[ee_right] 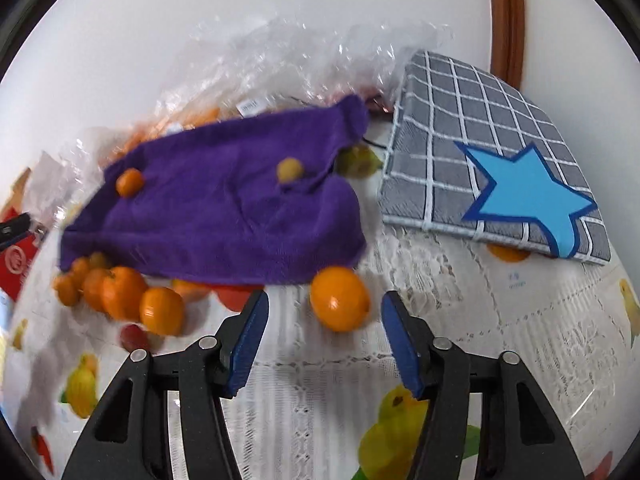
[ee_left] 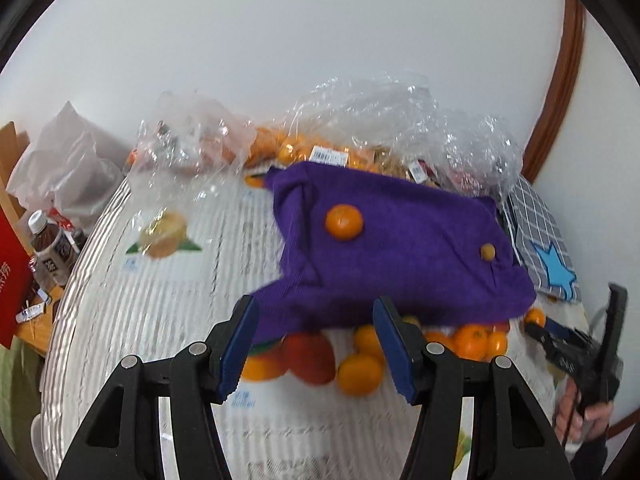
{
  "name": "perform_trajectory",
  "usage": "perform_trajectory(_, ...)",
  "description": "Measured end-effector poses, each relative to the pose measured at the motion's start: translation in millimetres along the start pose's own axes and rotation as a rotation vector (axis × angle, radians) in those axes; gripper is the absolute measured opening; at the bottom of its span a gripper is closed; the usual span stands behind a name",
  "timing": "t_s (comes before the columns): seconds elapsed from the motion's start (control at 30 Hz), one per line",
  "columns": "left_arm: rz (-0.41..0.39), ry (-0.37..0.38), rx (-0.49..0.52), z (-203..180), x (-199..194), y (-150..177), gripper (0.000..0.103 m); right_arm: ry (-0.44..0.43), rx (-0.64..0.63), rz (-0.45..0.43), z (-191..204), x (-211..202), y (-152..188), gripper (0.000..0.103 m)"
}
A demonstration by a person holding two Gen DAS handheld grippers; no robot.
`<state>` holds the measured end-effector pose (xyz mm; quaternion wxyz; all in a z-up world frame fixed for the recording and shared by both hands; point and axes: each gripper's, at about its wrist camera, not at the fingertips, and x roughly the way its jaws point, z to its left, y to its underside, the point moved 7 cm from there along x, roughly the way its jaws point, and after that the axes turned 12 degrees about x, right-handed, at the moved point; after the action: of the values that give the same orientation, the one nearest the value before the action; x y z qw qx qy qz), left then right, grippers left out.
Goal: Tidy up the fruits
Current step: 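Grasp an orange with the right tool while the left tool grasps another orange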
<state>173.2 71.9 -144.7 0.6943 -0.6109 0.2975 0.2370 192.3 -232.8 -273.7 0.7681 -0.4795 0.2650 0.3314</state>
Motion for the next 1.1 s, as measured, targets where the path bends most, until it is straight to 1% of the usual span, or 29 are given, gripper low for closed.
perform_trajectory(0.07, 0.002, 0.006, 0.003, 0, -2, 9, 0.057, 0.013, 0.013, 0.025, -2, 7, 3, 0.041)
perform_trajectory(0.13, 0.007, 0.028, -0.005, -1, -1, 21, 0.057, 0.022, 0.015, 0.015, -3, 7, 3, 0.035)
perform_trajectory(0.17, 0.013, 0.047, -0.008, -4, 2, 26, 0.057, 0.007, 0.02, 0.02, -4, 7, 4, 0.034)
perform_trajectory(0.3, 0.037, 0.097, -0.001, -21, 16, 43, 0.057, -0.022, 0.049, 0.006, -8, -1, 6, 0.033)
perform_trajectory(0.43, 0.049, 0.13, 0.035, -43, 29, 47, 0.057, -0.047, 0.033, -0.028, -5, -10, 8, 0.033)
perform_trajectory(0.47, 0.057, 0.124, 0.052, -46, 34, 47, 0.057, -0.049, 0.024, -0.027, -3, -11, 9, 0.033)
perform_trajectory(0.53, 0.085, 0.082, 0.079, -50, 44, 48, 0.057, -0.031, 0.011, -0.02, 0, -8, 10, 0.033)
perform_trajectory(0.6, 0.087, 0.067, 0.092, -52, 49, 49, 0.057, -0.019, -0.003, -0.012, 2, -6, 11, 0.033)
perform_trajectory(0.63, 0.082, 0.064, 0.089, -52, 51, 49, 0.057, -0.017, -0.008, -0.011, 2, -6, 11, 0.033)
perform_trajectory(0.67, 0.077, 0.072, 0.077, -52, 53, 49, 0.053, -0.015, -0.014, -0.011, 4, -6, 11, 0.033)
perform_trajectory(0.7, 0.079, 0.082, 0.07, -51, 53, 49, 0.044, -0.017, -0.019, -0.011, 4, -6, 12, 0.033)
perform_trajectory(0.73, 0.076, 0.087, 0.064, -50, 53, 49, 0.041, -0.023, -0.022, -0.011, 5, -6, 12, 0.033)
perform_trajectory(0.77, 0.068, 0.102, 0.053, -50, 52, 47, 0.034, -0.031, -0.025, -0.01, 5, -6, 12, 0.033)
perform_trajectory(0.83, 0.06, 0.125, 0.026, -48, 53, 47, 0.034, -0.047, -0.026, -0.011, 6, -7, 11, 0.033)
perform_trajectory(0.93, 0.026, 0.151, -0.018, -44, 49, 47, 0.034, -0.053, -0.016, -0.023, 4, -9, 10, 0.033)
perform_trajectory(1.1, -0.046, 0.133, -0.075, -33, 37, 46, 0.034, -0.075, 0.009, -0.047, 0, -15, 9, 0.033)
